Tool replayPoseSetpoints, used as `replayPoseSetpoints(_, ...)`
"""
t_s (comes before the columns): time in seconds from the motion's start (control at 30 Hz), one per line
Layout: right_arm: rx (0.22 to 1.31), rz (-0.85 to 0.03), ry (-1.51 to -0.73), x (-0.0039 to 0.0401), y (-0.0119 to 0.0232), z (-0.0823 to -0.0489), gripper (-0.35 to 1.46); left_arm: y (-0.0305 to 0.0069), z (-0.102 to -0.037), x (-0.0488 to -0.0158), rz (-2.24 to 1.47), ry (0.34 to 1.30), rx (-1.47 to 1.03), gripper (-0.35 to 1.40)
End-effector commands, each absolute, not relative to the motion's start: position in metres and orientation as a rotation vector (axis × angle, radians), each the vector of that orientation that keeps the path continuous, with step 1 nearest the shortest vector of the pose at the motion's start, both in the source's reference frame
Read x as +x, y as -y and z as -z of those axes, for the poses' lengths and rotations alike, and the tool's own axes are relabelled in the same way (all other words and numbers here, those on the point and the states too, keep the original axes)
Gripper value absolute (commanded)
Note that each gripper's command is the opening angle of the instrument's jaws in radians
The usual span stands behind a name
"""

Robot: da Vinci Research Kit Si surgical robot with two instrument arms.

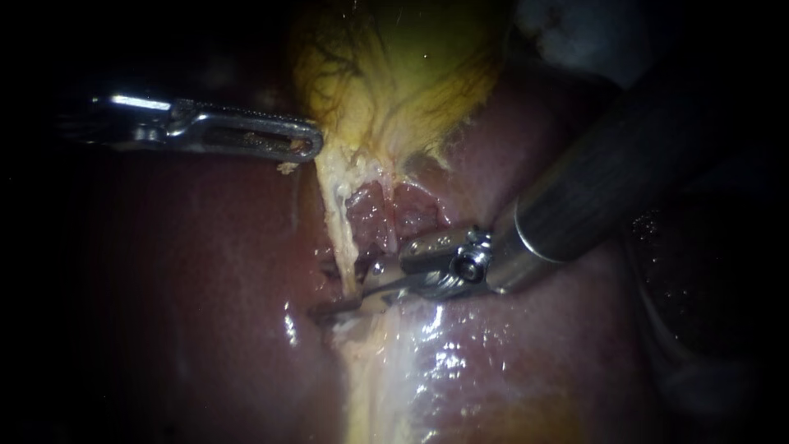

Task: Clipping second clip left tube

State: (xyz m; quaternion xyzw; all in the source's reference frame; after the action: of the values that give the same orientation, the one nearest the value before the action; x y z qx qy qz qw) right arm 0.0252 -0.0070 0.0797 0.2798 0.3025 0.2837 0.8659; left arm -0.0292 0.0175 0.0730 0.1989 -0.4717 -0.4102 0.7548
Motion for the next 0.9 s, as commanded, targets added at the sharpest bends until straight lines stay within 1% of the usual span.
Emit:
replayPoseSetpoints(0.03,0.588,-0.594,-0.634,0.0252,0.0069,-0.0796,0.32,-0.0175,-0.0730,-0.0292,0.894,1.029,0.434,-0.35)
replayPoseSetpoints(0.13,0.596,-0.599,-0.648,0.0249,0.0065,-0.0794,0.50,-0.0175,-0.0730,-0.0292,0.894,1.029,0.434,-0.35)
replayPoseSetpoints(0.27,0.612,-0.619,-0.691,0.0244,0.0055,-0.0790,0.58,-0.0175,-0.0729,-0.0290,0.894,1.029,0.435,-0.35)
replayPoseSetpoints(0.33,0.599,-0.632,-0.695,0.0240,0.0049,-0.0787,0.60,-0.0174,-0.0729,-0.0290,0.894,1.029,0.435,-0.35)
replayPoseSetpoints(0.5,0.596,-0.623,-0.701,0.0227,0.0033,-0.0779,0.60,-0.0174,-0.0729,-0.0289,0.893,1.029,0.435,-0.35)
replayPoseSetpoints(0.6,0.605,-0.626,-0.725,0.0224,0.0029,-0.0776,0.60,-0.0174,-0.0729,-0.0289,0.893,1.029,0.435,-0.35)
replayPoseSetpoints(0.67,0.647,-0.630,-0.771,0.0223,0.0028,-0.0774,0.60,-0.0174,-0.0729,-0.0289,0.893,1.029,0.435,-0.35)
replayPoseSetpoints(0.9,0.763,-0.607,-0.862,0.0222,0.0029,-0.0772,0.60,-0.0174,-0.0729,-0.0289,0.893,1.029,0.435,-0.35)
